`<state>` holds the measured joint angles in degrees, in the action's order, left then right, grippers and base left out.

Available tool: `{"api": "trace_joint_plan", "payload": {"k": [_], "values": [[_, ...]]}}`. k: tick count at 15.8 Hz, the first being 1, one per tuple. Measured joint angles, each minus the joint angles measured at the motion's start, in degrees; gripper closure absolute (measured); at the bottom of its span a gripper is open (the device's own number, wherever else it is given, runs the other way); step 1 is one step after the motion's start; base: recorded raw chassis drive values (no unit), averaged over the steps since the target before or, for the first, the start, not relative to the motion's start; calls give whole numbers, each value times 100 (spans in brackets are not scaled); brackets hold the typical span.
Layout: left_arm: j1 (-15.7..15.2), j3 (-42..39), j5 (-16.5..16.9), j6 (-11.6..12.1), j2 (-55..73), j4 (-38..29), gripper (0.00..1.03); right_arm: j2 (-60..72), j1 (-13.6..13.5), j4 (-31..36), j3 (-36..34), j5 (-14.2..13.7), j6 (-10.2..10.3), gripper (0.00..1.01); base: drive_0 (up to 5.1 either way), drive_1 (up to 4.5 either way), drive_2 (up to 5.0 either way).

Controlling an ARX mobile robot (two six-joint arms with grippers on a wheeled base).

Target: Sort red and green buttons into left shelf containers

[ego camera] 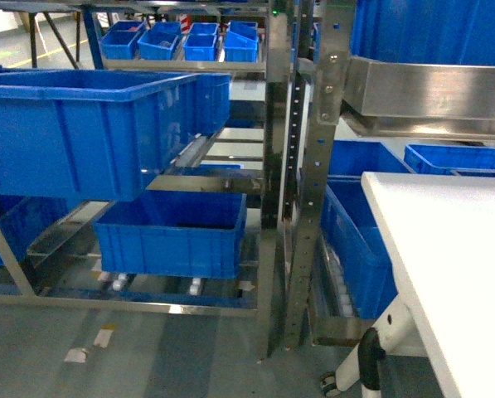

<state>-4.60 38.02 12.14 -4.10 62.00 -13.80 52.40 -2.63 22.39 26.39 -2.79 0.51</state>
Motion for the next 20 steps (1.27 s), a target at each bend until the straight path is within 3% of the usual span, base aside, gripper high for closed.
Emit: {"api": "trace_joint_plan", "payload": {"k": [20], "values": [[-4,0,-9,0,-2,-15,60,-2,-2,15,0,0,2,75,-452,390,72]]}}
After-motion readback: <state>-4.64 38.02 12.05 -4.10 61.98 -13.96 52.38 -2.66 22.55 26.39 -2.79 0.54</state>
